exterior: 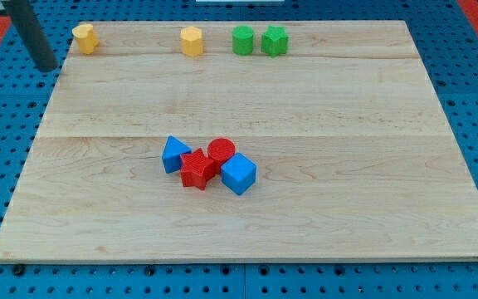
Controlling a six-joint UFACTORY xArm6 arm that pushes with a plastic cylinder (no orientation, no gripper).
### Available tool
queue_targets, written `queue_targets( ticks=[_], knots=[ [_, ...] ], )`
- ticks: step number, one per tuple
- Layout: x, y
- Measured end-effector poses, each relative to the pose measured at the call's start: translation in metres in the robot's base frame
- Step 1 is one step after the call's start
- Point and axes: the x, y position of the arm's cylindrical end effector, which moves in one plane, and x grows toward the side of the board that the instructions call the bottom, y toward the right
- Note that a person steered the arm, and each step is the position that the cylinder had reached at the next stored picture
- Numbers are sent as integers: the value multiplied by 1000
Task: Nudge the yellow heart a bit right
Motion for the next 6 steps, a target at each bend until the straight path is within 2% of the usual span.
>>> queue_targets(
  ticks=[1, 2, 4, 6],
  knots=[
    [-51, 1],
    [-62, 12],
    [-43, 107],
    [-7, 89]
  ],
)
